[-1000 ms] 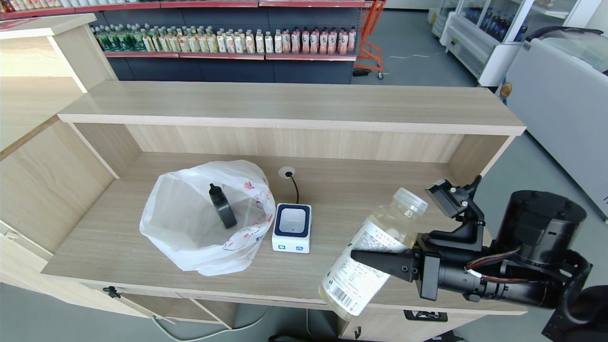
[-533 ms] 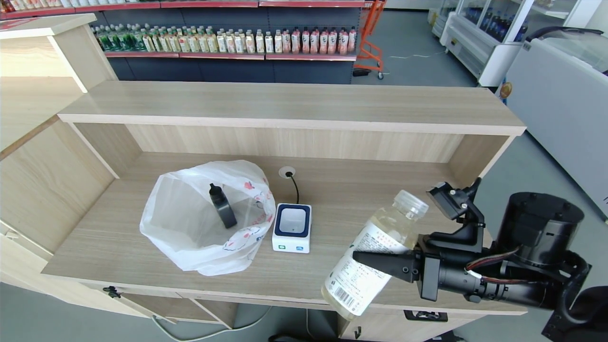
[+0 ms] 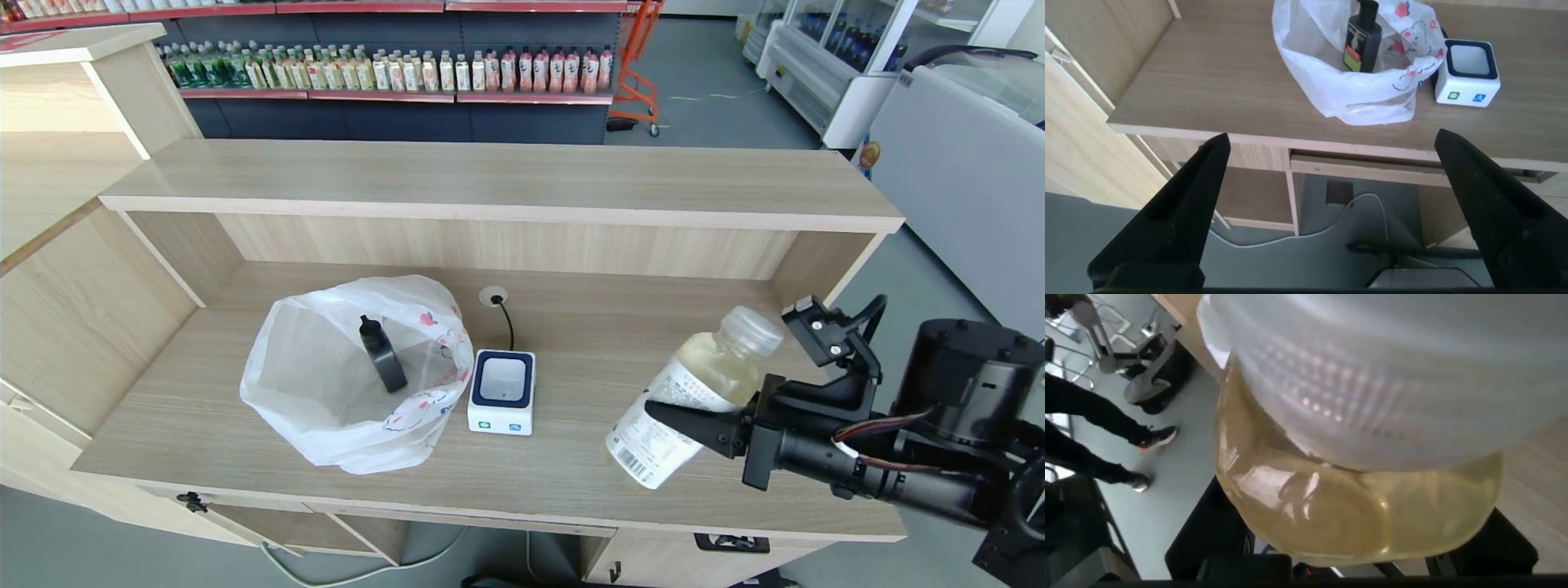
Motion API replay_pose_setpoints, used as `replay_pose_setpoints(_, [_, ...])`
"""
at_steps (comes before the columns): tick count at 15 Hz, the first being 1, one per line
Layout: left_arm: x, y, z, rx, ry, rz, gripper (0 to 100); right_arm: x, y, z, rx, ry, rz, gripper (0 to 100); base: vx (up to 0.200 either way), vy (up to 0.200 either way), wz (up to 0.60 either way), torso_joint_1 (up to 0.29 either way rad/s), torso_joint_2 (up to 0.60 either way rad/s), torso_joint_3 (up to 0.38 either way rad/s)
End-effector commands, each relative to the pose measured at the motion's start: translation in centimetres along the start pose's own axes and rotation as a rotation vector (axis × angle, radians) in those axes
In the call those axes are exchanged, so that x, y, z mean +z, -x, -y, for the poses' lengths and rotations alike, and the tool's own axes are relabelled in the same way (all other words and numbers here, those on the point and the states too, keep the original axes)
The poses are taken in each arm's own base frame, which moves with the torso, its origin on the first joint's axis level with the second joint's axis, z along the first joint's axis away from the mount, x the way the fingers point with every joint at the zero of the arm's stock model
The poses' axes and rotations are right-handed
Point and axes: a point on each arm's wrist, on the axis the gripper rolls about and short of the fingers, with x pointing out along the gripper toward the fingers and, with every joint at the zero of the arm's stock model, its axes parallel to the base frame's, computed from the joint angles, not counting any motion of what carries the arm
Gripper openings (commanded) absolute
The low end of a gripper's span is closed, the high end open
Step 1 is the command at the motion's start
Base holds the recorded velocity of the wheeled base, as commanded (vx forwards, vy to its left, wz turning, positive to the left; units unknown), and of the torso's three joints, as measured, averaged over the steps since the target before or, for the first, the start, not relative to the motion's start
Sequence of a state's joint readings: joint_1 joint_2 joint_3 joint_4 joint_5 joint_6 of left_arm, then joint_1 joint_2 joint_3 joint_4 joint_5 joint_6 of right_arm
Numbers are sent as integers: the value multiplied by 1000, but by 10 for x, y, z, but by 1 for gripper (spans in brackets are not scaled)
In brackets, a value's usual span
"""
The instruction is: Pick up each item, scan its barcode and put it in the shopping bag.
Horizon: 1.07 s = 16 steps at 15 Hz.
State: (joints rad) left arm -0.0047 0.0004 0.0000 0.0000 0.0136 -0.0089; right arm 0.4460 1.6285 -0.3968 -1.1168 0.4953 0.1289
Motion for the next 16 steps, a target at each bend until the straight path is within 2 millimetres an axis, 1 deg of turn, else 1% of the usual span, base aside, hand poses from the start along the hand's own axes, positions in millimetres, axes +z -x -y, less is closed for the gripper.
replay_pose_setpoints(1, [0,0,0,-1,0,0,100,15,40,21,-287,180,3,0,0,0,0,0,0,0])
replay_pose_setpoints(3, [0,0,0,-1,0,0,100,23,68,39,-458,380,-12,0,0,0,0,0,0,0])
replay_pose_setpoints(4, [0,0,0,0,0,0,100,25,76,45,-507,447,-25,0,0,0,0,0,0,0])
replay_pose_setpoints(5, [0,0,0,-1,0,0,100,26,83,46,-534,493,-38,0,0,0,0,0,0,0])
replay_pose_setpoints(6, [0,0,0,2,0,0,100,22,86,44,-537,518,-51,0,0,0,0,0,0,0])
replay_pose_setpoints(9, [0,0,0,0,0,0,100,25,83,45,-522,677,-81,0,0,0,0,0,0,0])
replay_pose_setpoints(10, [0,0,0,-1,0,0,100,25,80,47,-498,701,-84,0,0,0,0,0,0,0])
replay_pose_setpoints(12, [0,0,0,0,0,0,100,23,73,48,-463,723,-96,0,0,0,0,0,0,0])
replay_pose_setpoints(16, [0,0,0,0,-1,0,100,22,70,49,-454,723,-101,0,0,0,0,0,0,0])
